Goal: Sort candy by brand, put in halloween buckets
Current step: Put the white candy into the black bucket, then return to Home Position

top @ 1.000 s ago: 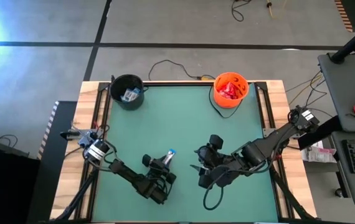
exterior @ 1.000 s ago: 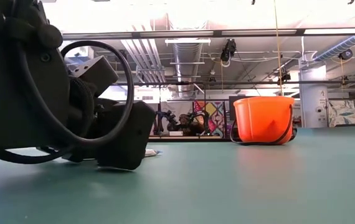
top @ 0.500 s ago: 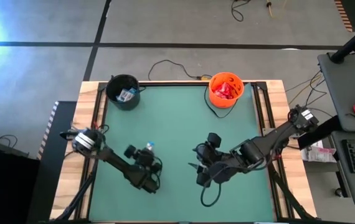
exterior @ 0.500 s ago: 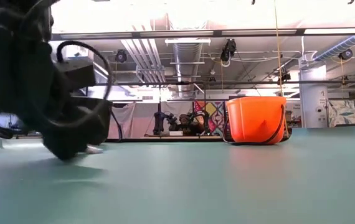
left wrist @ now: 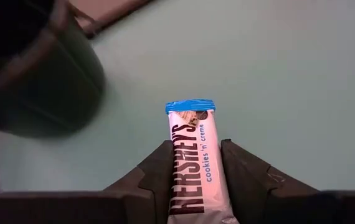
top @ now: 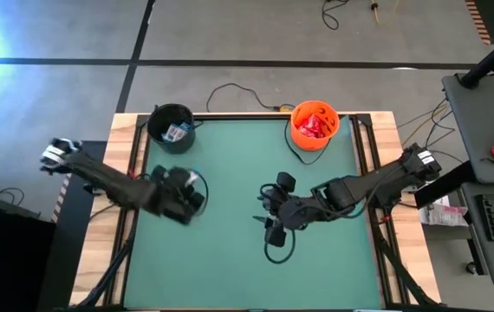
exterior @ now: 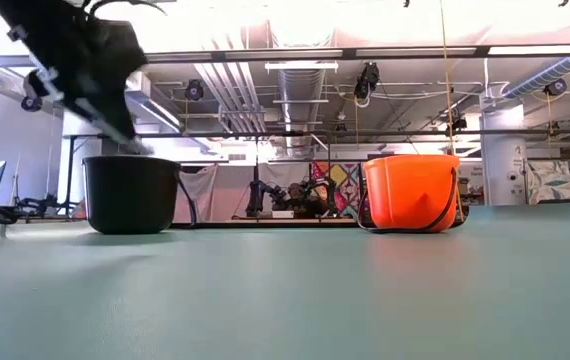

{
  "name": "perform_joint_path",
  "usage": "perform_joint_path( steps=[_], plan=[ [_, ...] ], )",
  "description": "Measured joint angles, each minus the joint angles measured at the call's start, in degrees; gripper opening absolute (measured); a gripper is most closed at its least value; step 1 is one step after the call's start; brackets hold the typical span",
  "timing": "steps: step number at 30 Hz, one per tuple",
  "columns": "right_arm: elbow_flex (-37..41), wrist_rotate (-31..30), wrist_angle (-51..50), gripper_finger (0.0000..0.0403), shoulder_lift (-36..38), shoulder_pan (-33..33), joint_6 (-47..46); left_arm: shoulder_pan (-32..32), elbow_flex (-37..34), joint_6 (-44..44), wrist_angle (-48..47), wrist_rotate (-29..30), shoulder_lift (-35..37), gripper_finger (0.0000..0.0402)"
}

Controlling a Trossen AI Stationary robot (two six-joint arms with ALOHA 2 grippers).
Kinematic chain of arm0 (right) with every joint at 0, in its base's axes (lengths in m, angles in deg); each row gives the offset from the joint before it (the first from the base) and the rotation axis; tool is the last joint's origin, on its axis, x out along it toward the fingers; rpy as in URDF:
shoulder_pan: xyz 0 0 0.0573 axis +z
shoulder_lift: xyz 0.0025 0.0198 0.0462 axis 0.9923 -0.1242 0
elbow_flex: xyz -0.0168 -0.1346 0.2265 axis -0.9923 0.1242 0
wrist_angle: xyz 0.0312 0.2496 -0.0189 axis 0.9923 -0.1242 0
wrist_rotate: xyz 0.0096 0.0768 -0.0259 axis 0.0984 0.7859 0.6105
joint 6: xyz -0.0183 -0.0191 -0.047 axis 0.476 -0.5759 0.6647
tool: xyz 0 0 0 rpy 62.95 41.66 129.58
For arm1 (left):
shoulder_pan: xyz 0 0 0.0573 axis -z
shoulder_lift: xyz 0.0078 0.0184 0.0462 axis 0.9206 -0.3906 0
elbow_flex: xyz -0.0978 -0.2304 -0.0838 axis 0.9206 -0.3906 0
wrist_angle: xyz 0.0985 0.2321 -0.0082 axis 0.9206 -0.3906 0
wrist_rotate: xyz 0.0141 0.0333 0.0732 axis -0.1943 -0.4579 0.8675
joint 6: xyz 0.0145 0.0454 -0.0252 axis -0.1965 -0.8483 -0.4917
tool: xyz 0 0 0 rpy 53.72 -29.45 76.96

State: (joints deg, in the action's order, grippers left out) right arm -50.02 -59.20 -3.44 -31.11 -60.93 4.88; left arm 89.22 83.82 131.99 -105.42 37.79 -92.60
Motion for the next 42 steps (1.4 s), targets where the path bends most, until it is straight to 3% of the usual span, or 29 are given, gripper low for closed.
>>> perform_joint_path(
  steps=[4,8,11,14,17,20,29,37,42],
  plan=[
    [0.0,2.9,0.7,0.0247,0.0,-2.3,2.6,-9.3,0.6,-10.9,-0.1,0.1,10.8,0.0103],
    [0.0,2.4,2.9,0.0247,0.2,-4.6,7.2,-24.1,0.9,-26.1,0.7,-2.3,18.9,0.0103],
    [0.0,3.0,6.5,0.0247,0.2,-6.2,11.4,-38.0,0.2,-37.3,3.8,-9.6,22.4,0.0103],
    [0.0,7.3,8.6,0.0247,0.3,-8.3,13.2,-51.1,-2.0,-47.4,9.9,-20.7,23.2,0.0103],
    [0.0,11.0,8.6,0.0247,0.3,-10.2,13.8,-61.3,-4.5,-51.8,15.3,-30.0,21.9,0.0103],
    [0.0,11.7,7.8,0.0247,0.2,-11.5,13.9,-68.0,-6.4,-53.5,17.1,-33.4,19.2,0.0103],
    [0.0,15.2,7.6,0.0247,0.5,-12.2,14.7,-73.2,-6.4,-56.4,21.7,-33.5,11.9,0.0113],
    [0.1,15.8,8.4,0.0247,1.4,-12.2,15.7,-73.2,-2.1,-58.0,24.5,-32.4,8.5,0.0163],
    [3.9,15.8,12.1,0.0247,4.1,-11.1,18.4,-72.9,1.0,-60.2,24.3,-34.4,11.6,0.0205]
  ],
)
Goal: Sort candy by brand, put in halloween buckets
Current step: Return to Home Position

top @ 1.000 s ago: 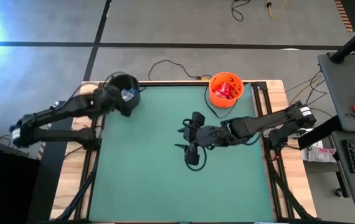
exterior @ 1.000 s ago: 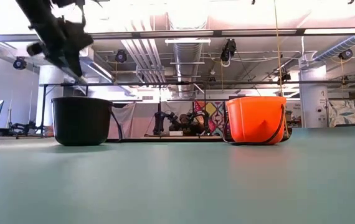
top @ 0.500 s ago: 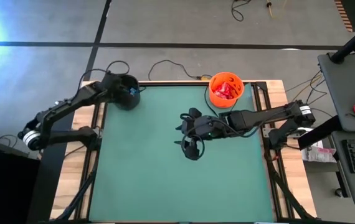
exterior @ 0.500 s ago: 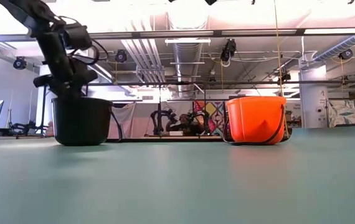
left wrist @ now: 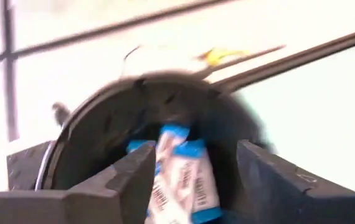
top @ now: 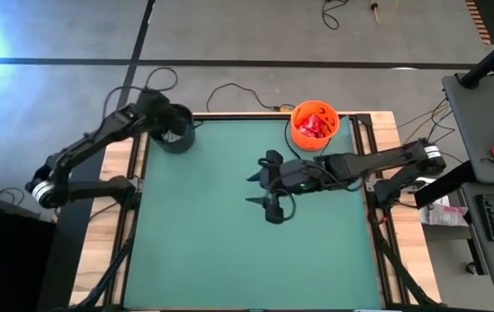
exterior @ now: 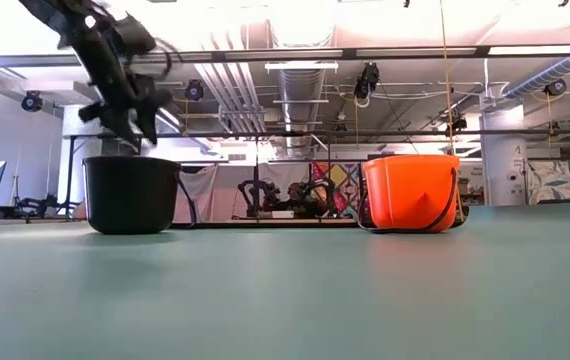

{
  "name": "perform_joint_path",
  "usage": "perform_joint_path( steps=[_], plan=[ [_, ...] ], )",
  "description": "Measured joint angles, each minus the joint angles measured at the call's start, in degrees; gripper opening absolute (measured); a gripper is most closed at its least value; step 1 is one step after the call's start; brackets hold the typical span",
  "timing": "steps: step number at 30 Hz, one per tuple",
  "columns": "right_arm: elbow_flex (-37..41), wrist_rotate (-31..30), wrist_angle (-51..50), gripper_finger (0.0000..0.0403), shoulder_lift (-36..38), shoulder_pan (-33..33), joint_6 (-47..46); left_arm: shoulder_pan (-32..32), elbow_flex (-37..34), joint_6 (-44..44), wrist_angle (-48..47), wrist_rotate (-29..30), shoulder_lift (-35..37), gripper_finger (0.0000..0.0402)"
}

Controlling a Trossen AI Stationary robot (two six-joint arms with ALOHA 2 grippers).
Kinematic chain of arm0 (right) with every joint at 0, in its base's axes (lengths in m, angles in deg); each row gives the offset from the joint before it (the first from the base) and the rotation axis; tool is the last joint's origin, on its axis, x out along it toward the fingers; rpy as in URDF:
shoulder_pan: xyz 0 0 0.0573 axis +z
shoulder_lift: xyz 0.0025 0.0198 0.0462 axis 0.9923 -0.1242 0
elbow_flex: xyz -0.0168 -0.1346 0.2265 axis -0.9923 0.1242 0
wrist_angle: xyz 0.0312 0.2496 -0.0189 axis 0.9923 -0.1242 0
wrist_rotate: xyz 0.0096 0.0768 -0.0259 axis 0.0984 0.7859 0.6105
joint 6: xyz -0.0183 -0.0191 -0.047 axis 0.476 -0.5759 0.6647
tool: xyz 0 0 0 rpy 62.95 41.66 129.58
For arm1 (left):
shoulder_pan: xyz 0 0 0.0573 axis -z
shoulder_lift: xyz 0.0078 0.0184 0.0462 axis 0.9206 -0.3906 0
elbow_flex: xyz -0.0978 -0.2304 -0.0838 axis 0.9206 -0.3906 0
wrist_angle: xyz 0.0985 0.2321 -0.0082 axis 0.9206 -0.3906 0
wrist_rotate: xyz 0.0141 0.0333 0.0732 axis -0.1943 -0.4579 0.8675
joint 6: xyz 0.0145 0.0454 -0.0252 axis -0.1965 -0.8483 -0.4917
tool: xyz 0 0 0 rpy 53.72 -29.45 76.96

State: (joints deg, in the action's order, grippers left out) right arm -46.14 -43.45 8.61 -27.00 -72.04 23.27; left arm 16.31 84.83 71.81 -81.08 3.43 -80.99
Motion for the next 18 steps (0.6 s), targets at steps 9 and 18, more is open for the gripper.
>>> perform_joint_path(
  steps=[9,18],
  plan=[
    [26.7,4.4,31.5,0.0212,16.5,-0.5,1.1,10.8,-1.7,-0.5,0.6,-13.3,21.1,0.021],
    [41.2,-5.7,27.7,0.0132,28.0,-1.8,2.4,24.3,-7.9,0.6,0.5,-11.1,35.2,0.0026]
  ],
)
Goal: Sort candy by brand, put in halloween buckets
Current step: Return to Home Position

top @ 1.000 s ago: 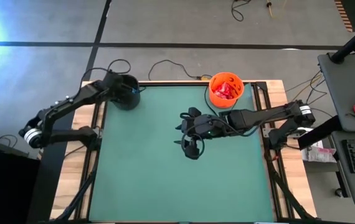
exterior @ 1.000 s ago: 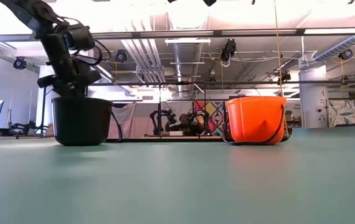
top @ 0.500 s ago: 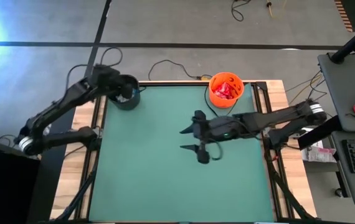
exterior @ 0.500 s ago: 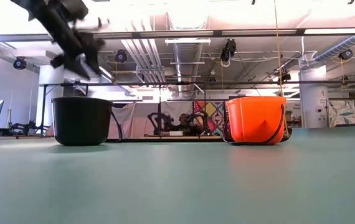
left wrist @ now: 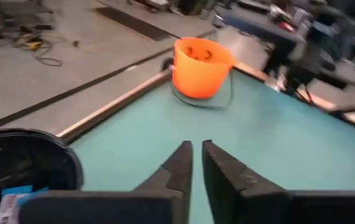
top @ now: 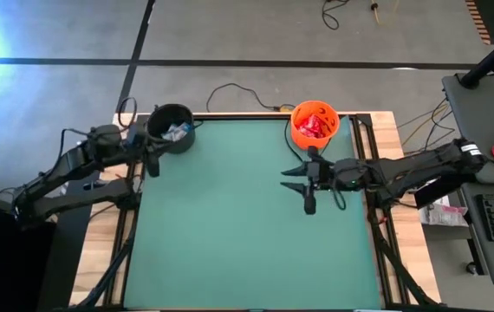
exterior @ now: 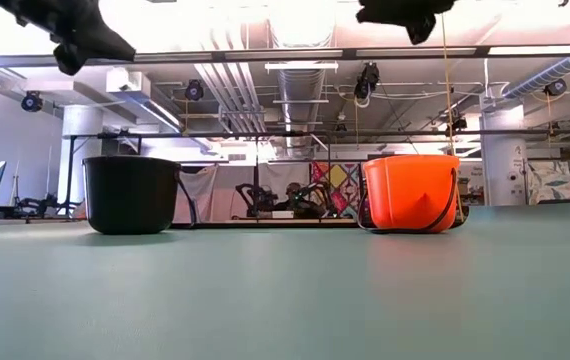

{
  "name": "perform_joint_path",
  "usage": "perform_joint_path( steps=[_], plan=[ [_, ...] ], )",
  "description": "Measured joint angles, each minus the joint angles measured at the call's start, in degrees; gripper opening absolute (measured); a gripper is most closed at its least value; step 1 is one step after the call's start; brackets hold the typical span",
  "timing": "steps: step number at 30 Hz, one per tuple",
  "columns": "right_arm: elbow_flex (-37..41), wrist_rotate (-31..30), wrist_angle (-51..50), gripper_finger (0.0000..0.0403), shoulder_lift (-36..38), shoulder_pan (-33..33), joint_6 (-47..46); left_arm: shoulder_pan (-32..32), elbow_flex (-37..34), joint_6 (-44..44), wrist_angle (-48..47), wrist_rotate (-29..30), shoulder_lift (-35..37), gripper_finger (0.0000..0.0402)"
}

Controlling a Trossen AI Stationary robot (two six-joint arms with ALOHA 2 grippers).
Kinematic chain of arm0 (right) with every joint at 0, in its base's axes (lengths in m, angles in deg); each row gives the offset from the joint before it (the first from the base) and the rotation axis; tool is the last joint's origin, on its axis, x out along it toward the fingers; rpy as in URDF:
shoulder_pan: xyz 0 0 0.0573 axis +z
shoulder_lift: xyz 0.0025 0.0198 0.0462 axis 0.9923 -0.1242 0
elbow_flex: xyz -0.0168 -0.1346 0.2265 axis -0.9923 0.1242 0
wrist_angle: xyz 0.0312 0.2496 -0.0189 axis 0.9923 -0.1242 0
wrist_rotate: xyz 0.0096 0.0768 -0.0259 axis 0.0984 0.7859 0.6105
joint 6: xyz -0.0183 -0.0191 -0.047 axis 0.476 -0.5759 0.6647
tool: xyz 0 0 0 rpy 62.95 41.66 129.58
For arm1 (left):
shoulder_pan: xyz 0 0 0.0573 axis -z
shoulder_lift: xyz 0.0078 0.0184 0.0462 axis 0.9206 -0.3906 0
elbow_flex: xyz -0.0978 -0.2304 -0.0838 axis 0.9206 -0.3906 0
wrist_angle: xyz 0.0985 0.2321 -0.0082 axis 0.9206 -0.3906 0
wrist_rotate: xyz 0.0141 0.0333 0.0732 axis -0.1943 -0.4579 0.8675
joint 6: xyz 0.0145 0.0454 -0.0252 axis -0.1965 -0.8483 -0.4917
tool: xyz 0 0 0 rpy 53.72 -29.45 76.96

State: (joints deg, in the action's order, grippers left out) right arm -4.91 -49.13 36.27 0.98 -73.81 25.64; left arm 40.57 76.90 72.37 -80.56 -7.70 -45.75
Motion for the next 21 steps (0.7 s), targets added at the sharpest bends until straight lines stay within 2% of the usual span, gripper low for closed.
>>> perform_joint_path(
  steps=[2,5,9,12,15,18,21],
  plan=[
    [2.5,1.9,1.6,0.0111,1.9,-1.4,-0.1,1.0,-1.3,-2.0,-0.3,-0.2,0.9,0.0011],
    [6.4,6.6,2.9,0.0074,4.4,-5.5,-1.5,1.4,-2.7,-4.4,-2.1,0.2,0.9,0.0026],
    [10.8,12.9,3.5,0.0019,7.1,-12.4,-3.2,1.5,-3.6,3.3,-0.8,1.7,-0.7,0.0026],
    [12.9,17.2,5.1,0.0012,8.0,-17.6,-2.6,2.4,-5.2,-0.3,6.6,-0.6,-0.4,0.0014],
    [15.7,21.4,9.4,0.001,10.4,-21.4,-2.1,3.4,-8.1,-5.1,10.5,-0.4,0.6,0.0002],
    [18.8,22.5,10.5,0.0009,14.8,-23.1,-2.7,3.5,-9.8,-2.7,10.6,-0.5,1.0,0.0006],
    [20.5,22.5,3.8,0.0009,19.6,-23.4,-4.7,3.5,-11.2,0.3,10.6,-0.4,1.1,0.0008]
  ],
)
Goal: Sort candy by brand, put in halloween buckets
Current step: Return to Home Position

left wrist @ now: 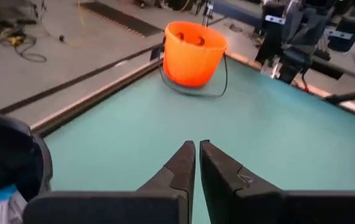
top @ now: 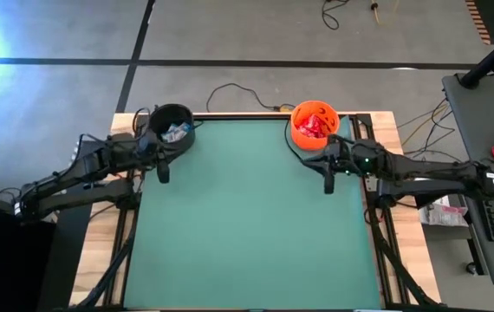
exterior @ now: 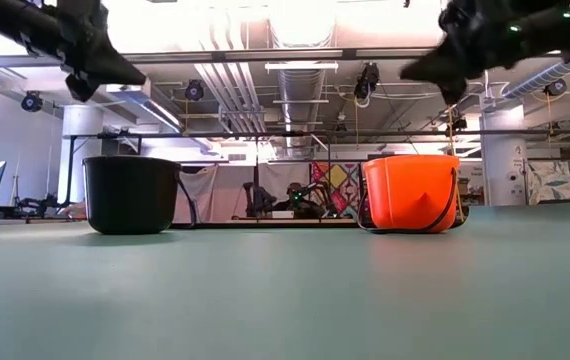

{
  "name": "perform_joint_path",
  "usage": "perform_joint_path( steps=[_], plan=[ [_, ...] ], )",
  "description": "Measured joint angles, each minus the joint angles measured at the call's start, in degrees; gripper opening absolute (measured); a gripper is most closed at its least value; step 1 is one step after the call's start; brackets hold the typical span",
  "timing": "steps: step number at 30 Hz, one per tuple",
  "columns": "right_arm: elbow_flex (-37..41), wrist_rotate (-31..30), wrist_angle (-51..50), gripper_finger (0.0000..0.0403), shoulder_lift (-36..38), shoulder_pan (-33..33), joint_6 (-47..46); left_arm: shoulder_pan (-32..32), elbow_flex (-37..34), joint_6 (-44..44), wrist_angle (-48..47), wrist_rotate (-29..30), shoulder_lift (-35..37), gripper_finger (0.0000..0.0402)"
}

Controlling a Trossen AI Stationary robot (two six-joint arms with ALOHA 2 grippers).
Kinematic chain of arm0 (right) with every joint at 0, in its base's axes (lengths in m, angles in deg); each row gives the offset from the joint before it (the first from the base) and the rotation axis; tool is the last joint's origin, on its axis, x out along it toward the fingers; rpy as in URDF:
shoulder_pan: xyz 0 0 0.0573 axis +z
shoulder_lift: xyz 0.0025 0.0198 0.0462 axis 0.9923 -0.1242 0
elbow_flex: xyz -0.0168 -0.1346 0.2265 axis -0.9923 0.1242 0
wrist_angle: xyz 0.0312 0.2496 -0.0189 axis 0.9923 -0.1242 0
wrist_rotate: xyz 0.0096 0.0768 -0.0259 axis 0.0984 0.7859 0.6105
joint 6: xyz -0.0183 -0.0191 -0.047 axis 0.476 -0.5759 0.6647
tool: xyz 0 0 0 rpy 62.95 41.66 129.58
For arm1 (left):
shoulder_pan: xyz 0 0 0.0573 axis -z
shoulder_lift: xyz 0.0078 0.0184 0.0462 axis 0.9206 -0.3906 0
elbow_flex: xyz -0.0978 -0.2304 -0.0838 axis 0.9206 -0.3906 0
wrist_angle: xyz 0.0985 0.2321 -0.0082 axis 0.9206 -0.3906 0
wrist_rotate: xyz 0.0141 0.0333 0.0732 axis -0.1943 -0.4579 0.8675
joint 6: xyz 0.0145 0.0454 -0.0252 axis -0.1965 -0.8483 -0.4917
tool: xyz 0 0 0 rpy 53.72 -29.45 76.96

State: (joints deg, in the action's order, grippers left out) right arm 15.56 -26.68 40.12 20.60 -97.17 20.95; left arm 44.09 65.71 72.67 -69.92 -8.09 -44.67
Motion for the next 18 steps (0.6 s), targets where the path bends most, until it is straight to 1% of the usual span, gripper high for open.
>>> perform_joint_path(
  steps=[2,3,4,5,8,9,11,13,15,18],
  plan=[
    [0.3,-0.2,-6.3,0.0011,2.0,0.0,-0.3,0.0,-0.8,0.4,-0.1,0.0,-0.2,0.0008],
    [0.4,-0.7,-8.8,0.0012,2.7,0.0,0.2,0.0,-1.1,3.0,0.0,-0.3,-0.5,0.0008],
    [0.6,-2.1,-10.7,0.0012,3.1,0.0,0.6,0.0,-1.6,5.4,0.9,-1.0,-0.8,0.0008],
    [0.8,-3.5,-11.6,0.0012,3.3,0.0,0.2,0.0,-2.4,5.6,2.1,-1.9,-1.1,0.0008],
    [2.3,-5.6,-10.3,0.0013,3.3,0.0,-2.0,0.1,-5.7,-0.5,11.1,-5.2,-1.6,0.0009],
    [2.7,-4.7,-9.7,0.0013,3.5,0.2,-1.4,0.1,-6.7,-1.6,14.0,-6.1,-1.5,0.0009],
    [3.3,0.5,-7.4,0.0013,4.7,1.0,0.5,0.1,-8.5,-1.8,20.0,-8.5,-1.2,0.0009],
    [4.3,4.5,-4.1,0.0013,7.2,2.3,1.3,0.3,-10.4,-0.3,24.5,-13.2,-0.5,0.0009],
    [5.7,4.8,-2.9,0.0013,10.1,3.7,1.6,0.5,-11.6,1.7,28.4,-18.9,0.0,0.0009],
    [7.7,4.7,-3.2,0.0013,16.2,5.5,2.7,0.5,-12.9,3.2,30.7,-23.6,1.1,0.0009]
  ],
)
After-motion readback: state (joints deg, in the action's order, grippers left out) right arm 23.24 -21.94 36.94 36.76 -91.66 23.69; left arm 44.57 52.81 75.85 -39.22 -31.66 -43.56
